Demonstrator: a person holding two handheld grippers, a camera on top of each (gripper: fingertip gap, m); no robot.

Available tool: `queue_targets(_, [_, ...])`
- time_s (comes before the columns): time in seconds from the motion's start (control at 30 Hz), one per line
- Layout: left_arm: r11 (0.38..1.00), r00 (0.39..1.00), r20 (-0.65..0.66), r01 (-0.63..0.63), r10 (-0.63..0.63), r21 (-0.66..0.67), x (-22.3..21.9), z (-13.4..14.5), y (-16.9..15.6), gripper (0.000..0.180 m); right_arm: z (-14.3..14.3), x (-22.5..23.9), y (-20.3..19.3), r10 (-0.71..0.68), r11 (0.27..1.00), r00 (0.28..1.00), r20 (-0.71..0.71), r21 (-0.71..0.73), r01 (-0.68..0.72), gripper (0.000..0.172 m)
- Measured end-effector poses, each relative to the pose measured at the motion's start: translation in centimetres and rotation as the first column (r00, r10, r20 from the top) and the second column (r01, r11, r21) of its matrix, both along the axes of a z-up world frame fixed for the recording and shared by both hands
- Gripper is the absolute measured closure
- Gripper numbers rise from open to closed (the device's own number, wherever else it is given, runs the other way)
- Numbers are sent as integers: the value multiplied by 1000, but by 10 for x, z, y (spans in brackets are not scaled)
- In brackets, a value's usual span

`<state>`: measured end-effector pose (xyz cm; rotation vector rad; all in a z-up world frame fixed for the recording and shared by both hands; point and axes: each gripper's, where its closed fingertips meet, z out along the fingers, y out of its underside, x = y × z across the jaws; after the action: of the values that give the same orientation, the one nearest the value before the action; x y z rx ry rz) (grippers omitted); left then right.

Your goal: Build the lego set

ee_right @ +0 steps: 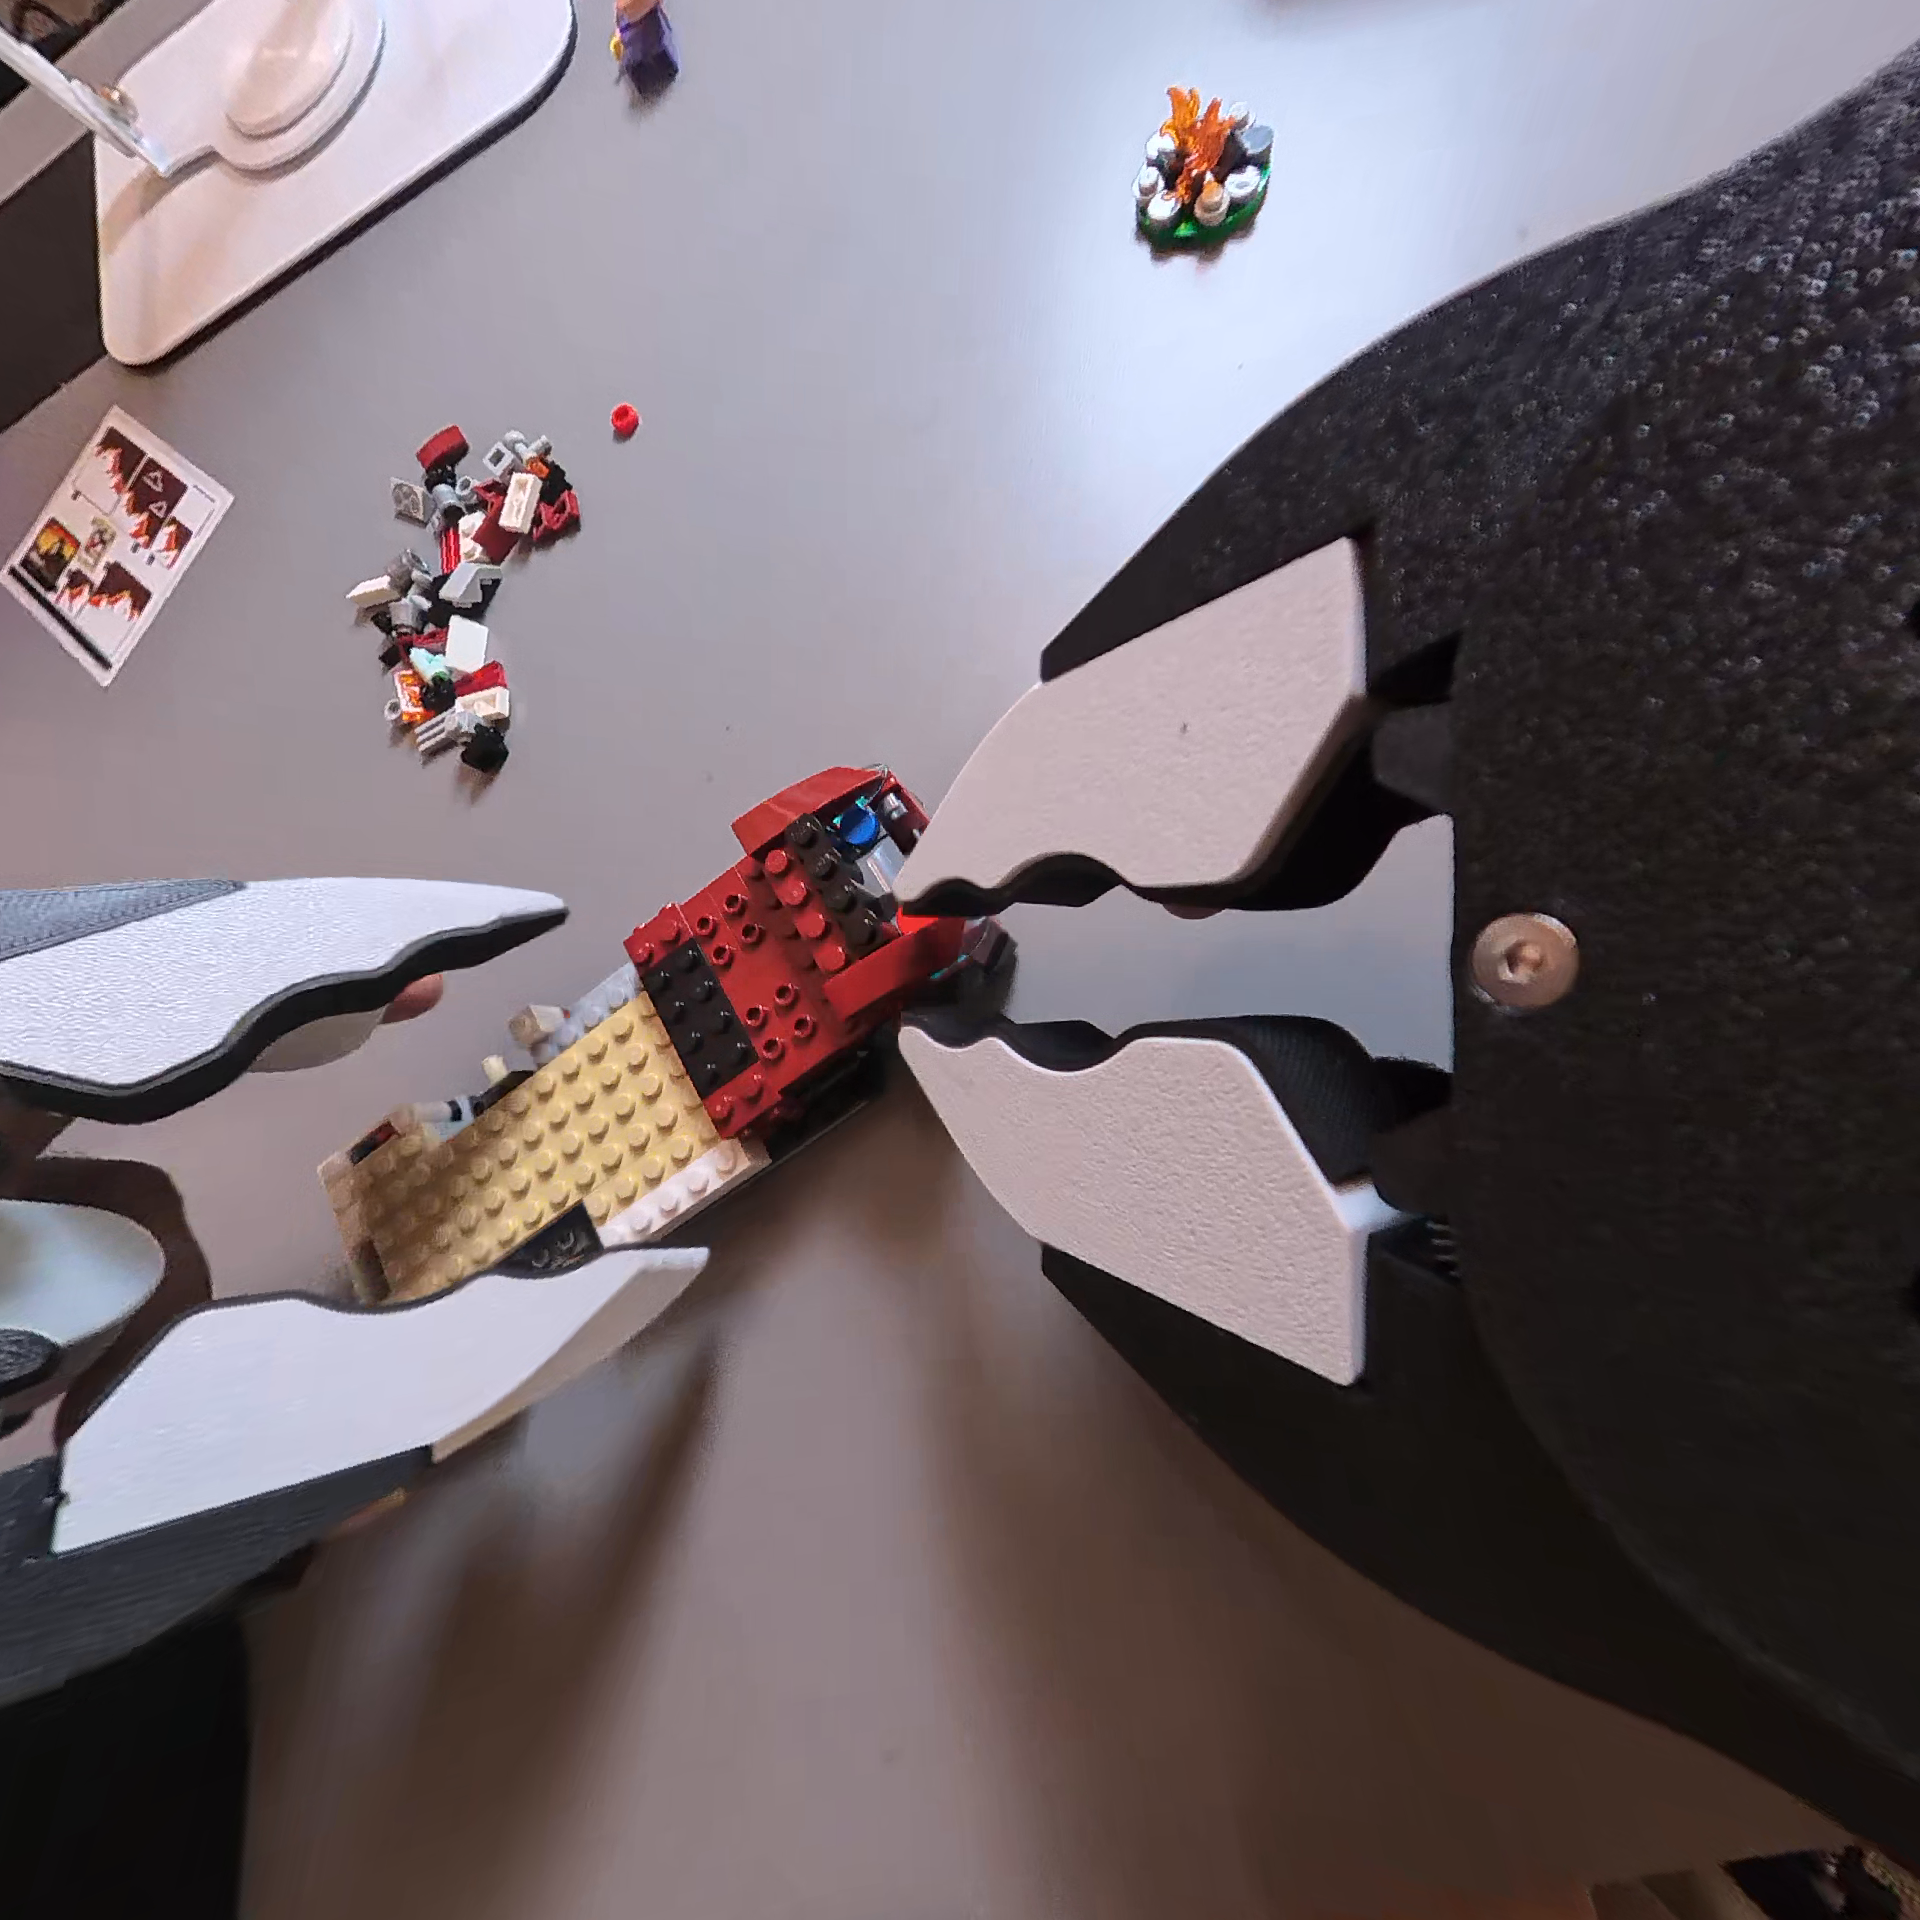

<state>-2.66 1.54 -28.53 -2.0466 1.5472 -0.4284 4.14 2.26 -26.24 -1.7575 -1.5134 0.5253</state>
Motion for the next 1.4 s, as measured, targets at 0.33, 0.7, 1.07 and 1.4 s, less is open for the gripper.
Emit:
queue_targets(0.33, [995,995,38,-96,96,0,-44,10,-14,101,-3,-12,-1,102,991,987,125,76,-112,166])
queue_targets(0.7, [993,994,-8,-110,110,-45,-73,-12,-26,100,-4,-13,0,219,966,926,307,68,-251,163])
queue_targets(1.07, [996,995,50,-81,82,-22,-71,-12,-23,109,-7,-11,0,373,911,829,417,3,-412,163])
queue_targets(1.4, [997,994,79,-72,74,-19,-71,-11,-23,109,-6,-9,-1,438,882,799,412,-23,-472,163])
